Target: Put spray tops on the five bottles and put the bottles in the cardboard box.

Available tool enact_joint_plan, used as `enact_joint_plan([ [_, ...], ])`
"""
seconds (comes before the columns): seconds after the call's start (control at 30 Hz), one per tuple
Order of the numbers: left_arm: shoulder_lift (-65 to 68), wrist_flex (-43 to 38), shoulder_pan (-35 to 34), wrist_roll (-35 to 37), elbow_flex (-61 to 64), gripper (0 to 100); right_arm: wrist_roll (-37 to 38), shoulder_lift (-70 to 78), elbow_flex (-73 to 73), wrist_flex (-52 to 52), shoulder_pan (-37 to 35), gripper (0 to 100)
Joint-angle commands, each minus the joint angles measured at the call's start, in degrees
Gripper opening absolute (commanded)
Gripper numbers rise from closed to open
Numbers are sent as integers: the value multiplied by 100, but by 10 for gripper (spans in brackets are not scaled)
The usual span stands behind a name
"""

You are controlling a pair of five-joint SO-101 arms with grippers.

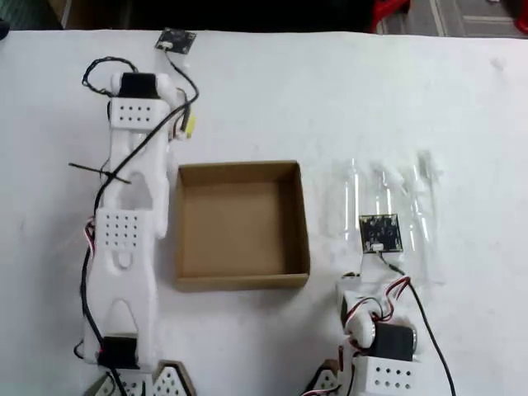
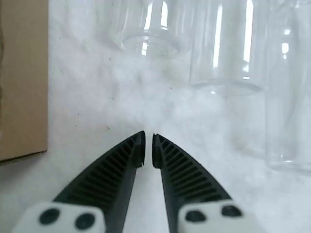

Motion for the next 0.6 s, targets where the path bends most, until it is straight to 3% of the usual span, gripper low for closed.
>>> enact_joint_plan([
  [0.0, -84, 360, -92, 114, -316, 137, -53, -13, 53, 22, 22, 15],
  [0.33, -40, 387, -681, 756, -193, 216, -53, -13, 53, 22, 22, 15],
  [0.57, -40, 352, -514, 747, 255, 218, -53, -13, 53, 22, 22, 15],
])
